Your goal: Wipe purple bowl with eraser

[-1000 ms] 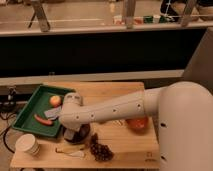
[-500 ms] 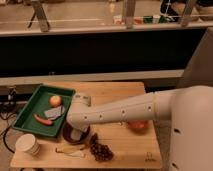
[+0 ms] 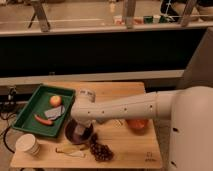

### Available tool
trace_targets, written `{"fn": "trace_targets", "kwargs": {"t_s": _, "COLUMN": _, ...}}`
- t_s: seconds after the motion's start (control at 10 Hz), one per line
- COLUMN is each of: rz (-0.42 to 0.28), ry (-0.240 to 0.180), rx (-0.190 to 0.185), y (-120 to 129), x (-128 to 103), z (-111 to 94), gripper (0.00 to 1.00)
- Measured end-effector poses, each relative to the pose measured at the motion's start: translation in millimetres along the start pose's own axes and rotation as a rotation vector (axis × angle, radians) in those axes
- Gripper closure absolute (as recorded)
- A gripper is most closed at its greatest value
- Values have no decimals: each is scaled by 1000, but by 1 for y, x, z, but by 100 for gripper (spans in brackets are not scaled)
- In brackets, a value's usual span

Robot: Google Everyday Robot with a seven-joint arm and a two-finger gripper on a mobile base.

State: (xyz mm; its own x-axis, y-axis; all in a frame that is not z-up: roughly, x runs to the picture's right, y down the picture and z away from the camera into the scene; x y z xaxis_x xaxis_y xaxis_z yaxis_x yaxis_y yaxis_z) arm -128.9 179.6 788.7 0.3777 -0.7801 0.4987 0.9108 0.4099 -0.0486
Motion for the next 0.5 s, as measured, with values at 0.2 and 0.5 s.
{"fn": "trace_targets", "kwargs": {"t_s": 0.2, "rz": -24, "ry": -6, "rx": 16, "y": -18, "x": -6, "z": 4, "gripper": 100}}
{"fn": "trace_targets", "kwargs": {"t_s": 0.5, "rz": -57, "ry": -34, "rx": 40, "y": -32, "x": -25, "z": 10, "gripper": 100}}
